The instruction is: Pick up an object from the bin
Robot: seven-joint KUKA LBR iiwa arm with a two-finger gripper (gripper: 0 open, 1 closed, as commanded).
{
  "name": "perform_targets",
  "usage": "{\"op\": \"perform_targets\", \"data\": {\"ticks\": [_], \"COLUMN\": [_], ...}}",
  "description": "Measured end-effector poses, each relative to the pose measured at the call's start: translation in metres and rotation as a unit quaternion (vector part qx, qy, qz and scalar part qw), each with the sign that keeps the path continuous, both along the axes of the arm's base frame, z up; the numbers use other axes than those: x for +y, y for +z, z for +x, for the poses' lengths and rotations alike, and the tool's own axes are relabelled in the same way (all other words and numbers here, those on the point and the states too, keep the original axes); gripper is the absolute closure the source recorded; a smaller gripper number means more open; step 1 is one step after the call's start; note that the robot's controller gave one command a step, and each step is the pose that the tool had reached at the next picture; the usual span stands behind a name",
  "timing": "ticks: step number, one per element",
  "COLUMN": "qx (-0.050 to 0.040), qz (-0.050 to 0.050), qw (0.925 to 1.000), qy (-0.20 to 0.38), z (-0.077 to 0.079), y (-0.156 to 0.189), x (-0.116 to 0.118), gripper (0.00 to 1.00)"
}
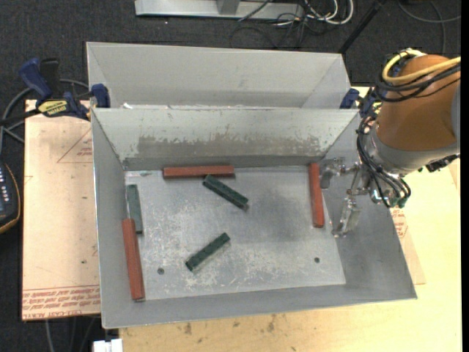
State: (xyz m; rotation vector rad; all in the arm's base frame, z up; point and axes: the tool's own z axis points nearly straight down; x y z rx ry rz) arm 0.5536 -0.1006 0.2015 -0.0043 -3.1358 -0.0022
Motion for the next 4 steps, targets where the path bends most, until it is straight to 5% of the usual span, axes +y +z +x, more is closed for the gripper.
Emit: {"op": "perform_targets", "data": {"ticks": [1, 2, 3, 4], "qx": [-0.0024, -0.0013, -0.0053, 0.0001], "qz": [0.001, 0.001, 0.002, 0.001], "qw": [0.9997, 0.9993, 0.9811, 0.9823], "qy": [0.023, 0.039, 0.193, 0.187], "z": [0.029, 0.029, -0.023, -0.031], "y": [-0.040, -0.135, -0.058, -0.136], "x": [0.058, 0.127, 0.199, 0.205], "gripper": [0.00, 0.00, 0.00, 0.00]}}
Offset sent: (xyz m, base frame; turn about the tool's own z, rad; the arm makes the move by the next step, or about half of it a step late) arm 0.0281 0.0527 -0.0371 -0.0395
